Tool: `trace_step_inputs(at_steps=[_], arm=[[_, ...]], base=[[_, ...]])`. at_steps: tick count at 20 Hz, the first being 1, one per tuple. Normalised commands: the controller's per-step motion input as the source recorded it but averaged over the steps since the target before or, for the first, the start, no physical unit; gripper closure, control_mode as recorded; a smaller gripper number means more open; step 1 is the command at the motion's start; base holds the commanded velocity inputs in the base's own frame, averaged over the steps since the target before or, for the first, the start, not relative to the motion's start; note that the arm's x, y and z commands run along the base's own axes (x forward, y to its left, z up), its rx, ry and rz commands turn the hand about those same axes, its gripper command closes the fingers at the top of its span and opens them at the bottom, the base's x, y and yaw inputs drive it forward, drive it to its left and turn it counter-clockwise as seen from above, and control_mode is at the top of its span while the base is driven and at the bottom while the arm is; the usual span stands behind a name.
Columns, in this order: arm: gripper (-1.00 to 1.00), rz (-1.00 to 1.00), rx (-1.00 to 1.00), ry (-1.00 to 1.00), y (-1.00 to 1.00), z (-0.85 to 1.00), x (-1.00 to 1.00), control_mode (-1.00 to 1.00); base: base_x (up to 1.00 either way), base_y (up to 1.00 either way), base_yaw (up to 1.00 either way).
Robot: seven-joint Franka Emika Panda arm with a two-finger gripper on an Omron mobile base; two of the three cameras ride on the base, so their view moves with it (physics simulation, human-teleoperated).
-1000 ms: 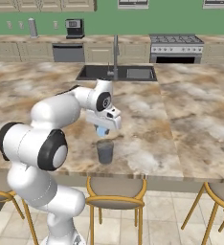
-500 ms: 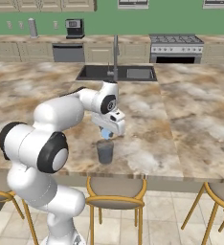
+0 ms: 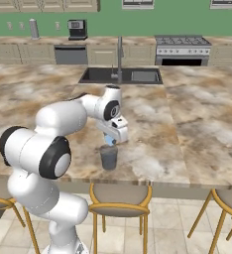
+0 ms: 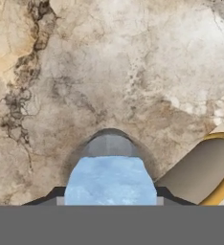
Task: There are four ice cubes in the ice bowl. Place two ice cubes in each glass of water.
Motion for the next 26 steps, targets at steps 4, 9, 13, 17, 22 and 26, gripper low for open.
trace_step_inputs(at_steps=[4, 9, 13, 17, 22, 26], arm=[[1.0, -0.14, -0.1, 0.0, 0.0, -0.12, 0.01, -1.0], [1.0, -0.14, -0.04, 0.0, 0.0, -0.04, 0.0, -1.0], [1.0, -0.13, 0.0, 0.03, 0.0, -0.09, 0.13, -1.0], [1.0, -0.12, 0.0, 0.04, 0.0, -0.12, 0.08, -1.0], [1.0, -0.11, 0.0, 0.02, 0.0, -0.11, 0.13, -1.0], [1.0, -0.1, 0.0, 0.02, 0.0, -0.1, 0.08, -1.0]], base=[[0.0, 0.0, 0.0], [0.0, 0.0, 0.0], [0.0, 0.0, 0.0], [0.0, 0.0, 0.0], [0.0, 0.0, 0.0], [0.0, 0.0, 0.0]])
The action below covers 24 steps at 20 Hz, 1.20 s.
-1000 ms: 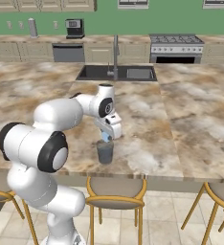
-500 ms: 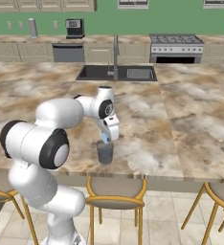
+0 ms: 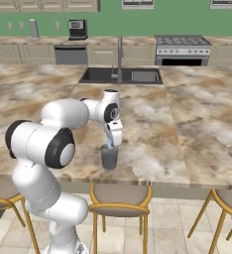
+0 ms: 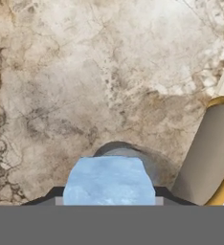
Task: There are four ice cubes in the ice bowl. Place two ice cubes in each glass of water.
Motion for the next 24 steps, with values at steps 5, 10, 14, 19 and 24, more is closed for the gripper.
trace_step_inputs(at_steps=[5, 10, 14, 19, 24], arm=[[1.0, -0.09, 0.0, 0.01, 0.0, -0.1, 0.0, -1.0], [1.0, -0.09, 0.0, 0.0, 0.0, -0.06, -0.19, -1.0], [1.0, -0.09, 0.0, 0.0, 0.0, -0.01, -0.49, -1.0], [1.0, -0.08, 0.0, 0.0, 0.0, 0.0, -0.44, -1.0], [1.0, -0.07, 0.0, 0.0, 0.01, 0.0, -0.13, -1.0]], base=[[0.0, 0.0, 0.0], [0.0, 0.0, 0.0], [0.0, 0.0, 0.0], [0.0, 0.0, 0.0], [0.0, 0.0, 0.0]])
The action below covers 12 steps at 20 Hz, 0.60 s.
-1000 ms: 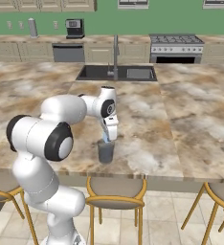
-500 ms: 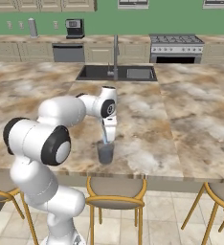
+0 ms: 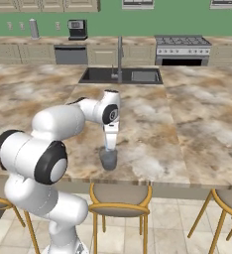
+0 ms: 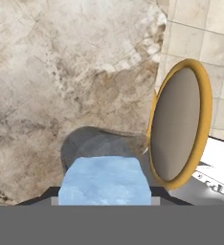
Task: There are four ice cubes in the ice bowl. Place two ice cubes in each glass of water.
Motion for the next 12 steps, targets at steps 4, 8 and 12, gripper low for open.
trace_step_inputs(at_steps=[4, 8, 12], arm=[[1.0, -0.06, 0.0, 0.0, 0.07, 0.0, 0.0, -1.0], [1.0, -0.04, 0.0, 0.0, 0.16, 0.0, 0.07, -1.0], [1.0, 0.0, 0.0, 0.0, 0.14, 0.02, 0.11, -1.0]], base=[[0.0, 0.0, 0.0], [0.0, 0.0, 0.0], [0.0, 0.0, 0.0]])
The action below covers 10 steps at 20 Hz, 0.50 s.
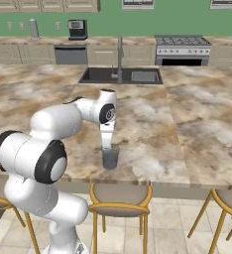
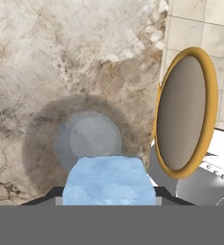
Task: There are four ice cubes in the ice bowl. Place two ice cubes in each glass of water.
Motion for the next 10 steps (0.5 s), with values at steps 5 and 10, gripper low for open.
trace_step_inputs(at_steps=[5, 10], arm=[[1.0, 0.0, 0.0, 0.0, 0.03, 0.02, 0.0, -1.0], [1.0, 0.0, 0.0, 0.0, -0.01, 0.06, -0.1, -1.0]], base=[[0.0, 0.0, 0.0], [0.0, 0.0, 0.0]])
